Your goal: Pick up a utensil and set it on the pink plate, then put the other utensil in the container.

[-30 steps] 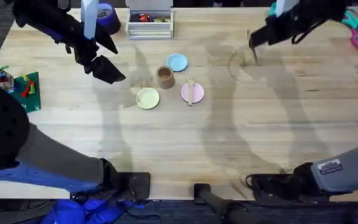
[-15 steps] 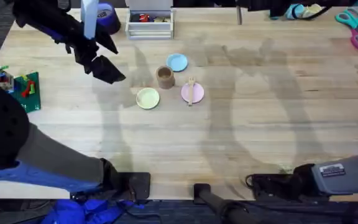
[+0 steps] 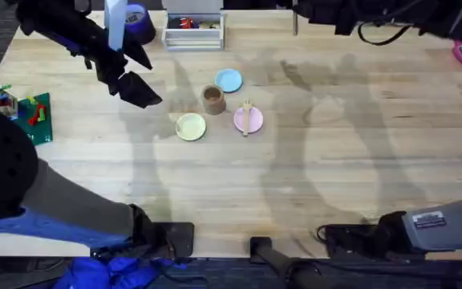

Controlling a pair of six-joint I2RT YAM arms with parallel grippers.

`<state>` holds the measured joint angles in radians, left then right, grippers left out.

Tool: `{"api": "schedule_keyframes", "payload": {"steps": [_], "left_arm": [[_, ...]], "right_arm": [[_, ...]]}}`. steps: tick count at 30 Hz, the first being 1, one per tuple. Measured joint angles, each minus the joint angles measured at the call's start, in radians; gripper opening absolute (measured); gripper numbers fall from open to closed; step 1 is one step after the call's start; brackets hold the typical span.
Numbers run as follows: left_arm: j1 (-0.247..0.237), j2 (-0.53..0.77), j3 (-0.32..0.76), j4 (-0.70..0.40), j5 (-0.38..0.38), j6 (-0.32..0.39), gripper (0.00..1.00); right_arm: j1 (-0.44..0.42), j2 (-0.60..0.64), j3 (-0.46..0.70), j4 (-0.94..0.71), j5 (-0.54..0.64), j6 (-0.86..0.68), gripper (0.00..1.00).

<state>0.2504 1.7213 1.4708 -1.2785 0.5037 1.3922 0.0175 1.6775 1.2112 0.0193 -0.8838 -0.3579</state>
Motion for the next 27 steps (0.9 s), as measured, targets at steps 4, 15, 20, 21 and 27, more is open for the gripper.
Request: {"api": "schedule_keyframes", "payload": {"steps": [4, 15, 20, 21, 27], "left_arm": [[0.0, 0.0, 0.0, 0.0, 0.0, 0.0, 0.994], [0.0, 0.0, 0.0, 0.0, 0.0, 0.0, 0.993], [0.0, 0.0, 0.0, 0.0, 0.0, 0.0, 0.993], [0.0, 0.0, 0.0, 0.0, 0.0, 0.0, 0.993], [0.0, 0.0, 0.0, 0.0, 0.0, 0.0, 0.993]], "right_arm": [[0.015, 0.0, -0.069, 0.148, -0.004, 0.07, 0.035], [0.114, 0.0, -0.287, 0.737, -0.003, 0.28, 0.035], [0.127, 0.0, -0.348, 0.889, 0.01, 0.37, 0.035], [0.136, 0.0, -0.354, 0.905, 0.014, 0.384, 0.035], [0.213, 0.013, -0.361, 0.937, 0.028, 0.435, 0.035]]}}
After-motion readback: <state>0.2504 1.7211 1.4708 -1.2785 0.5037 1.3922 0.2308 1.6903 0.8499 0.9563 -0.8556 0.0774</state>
